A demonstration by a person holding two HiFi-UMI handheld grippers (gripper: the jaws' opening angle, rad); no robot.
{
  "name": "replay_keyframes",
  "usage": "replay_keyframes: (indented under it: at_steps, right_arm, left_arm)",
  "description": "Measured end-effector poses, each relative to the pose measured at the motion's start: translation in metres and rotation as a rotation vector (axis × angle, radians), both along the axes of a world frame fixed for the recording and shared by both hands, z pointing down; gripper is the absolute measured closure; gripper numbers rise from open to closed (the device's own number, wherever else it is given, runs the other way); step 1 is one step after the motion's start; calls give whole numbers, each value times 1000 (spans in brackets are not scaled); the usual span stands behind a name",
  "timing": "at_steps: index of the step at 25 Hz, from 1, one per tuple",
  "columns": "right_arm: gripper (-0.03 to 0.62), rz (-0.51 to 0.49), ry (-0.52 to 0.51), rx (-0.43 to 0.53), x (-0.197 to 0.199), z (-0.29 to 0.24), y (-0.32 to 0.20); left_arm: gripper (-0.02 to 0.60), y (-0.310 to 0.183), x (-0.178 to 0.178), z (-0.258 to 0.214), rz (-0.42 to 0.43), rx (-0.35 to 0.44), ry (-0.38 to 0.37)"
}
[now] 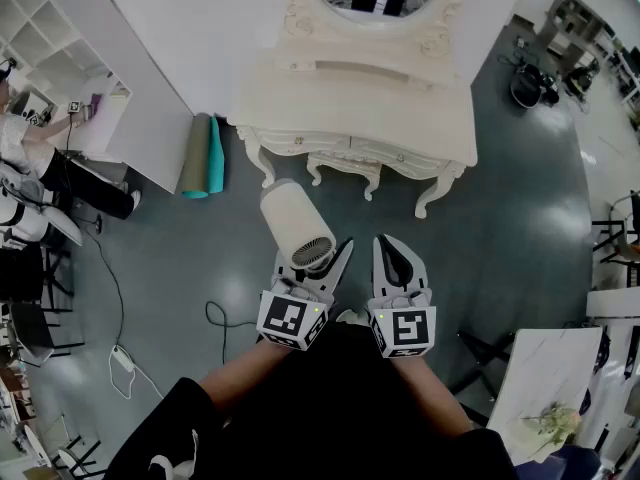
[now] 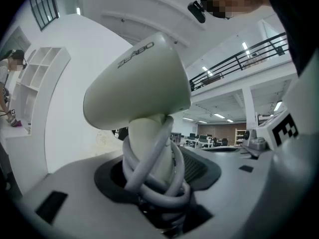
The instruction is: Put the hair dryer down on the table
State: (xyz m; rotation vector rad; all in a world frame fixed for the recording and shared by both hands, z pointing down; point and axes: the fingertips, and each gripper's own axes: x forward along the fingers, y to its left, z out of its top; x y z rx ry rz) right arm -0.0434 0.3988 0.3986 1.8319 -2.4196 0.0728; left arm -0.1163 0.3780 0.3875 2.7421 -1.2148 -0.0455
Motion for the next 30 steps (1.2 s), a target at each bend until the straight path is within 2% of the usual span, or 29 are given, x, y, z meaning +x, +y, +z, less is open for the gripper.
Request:
replay_keyframes:
  at_steps: [3,7,9,17,24,30]
  right_arm:
    - [576,3,-7,3,8,3,4]
    - [576,6,-180,-14,25,-1,14]
    - [576,15,-215,-13,32,-3,18]
    - [574,45,-234,-88,43,29,23]
    - [576,53,-217,-76,42,33,-2]
    - [575,89,-177,-121,44,49,-34]
  left_arm:
    - [325,3,4,1,-8,5,1]
    - [325,11,4,-1,-28,9,2]
    - [325,13,1,-1,-39,11,-3]
    - [325,7,-12,10,-87,-5,-19]
    - [325,-31,-19,23,-83,-37,-51]
    - [325,-74,-17,30,-59,-40,0]
